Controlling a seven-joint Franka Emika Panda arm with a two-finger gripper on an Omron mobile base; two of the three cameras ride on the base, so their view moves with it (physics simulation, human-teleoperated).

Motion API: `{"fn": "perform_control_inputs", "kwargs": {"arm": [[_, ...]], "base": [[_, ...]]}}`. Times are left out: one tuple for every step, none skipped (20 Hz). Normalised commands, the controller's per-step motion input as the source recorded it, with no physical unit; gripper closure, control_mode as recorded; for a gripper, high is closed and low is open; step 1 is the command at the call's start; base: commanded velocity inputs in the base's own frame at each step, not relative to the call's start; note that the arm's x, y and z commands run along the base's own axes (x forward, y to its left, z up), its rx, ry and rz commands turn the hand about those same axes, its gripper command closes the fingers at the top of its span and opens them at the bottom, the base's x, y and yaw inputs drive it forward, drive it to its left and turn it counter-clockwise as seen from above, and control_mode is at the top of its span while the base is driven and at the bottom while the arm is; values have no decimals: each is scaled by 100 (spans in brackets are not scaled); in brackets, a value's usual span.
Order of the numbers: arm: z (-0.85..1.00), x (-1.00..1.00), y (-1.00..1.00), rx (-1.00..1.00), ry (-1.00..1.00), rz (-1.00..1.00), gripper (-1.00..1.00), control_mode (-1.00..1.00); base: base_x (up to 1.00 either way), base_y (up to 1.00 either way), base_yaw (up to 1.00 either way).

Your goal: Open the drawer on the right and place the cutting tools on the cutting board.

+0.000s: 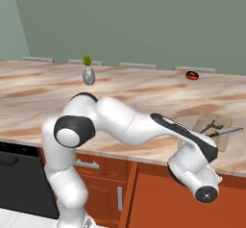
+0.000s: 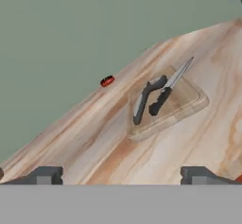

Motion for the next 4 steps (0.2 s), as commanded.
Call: {"fn": "perform_control_inputs", "kwargs": {"arm": [[100, -100, 100, -16, -24, 4, -100, -100], [100, -100, 100, -16, -27, 3, -100, -100], [100, -100, 100, -17, -28, 2, -100, -100], [100, -100, 100, -19, -29, 2, -100, -100]], "base": [[0, 0, 0], [0, 0, 0], [0, 0, 0], [0, 0, 0]]}}
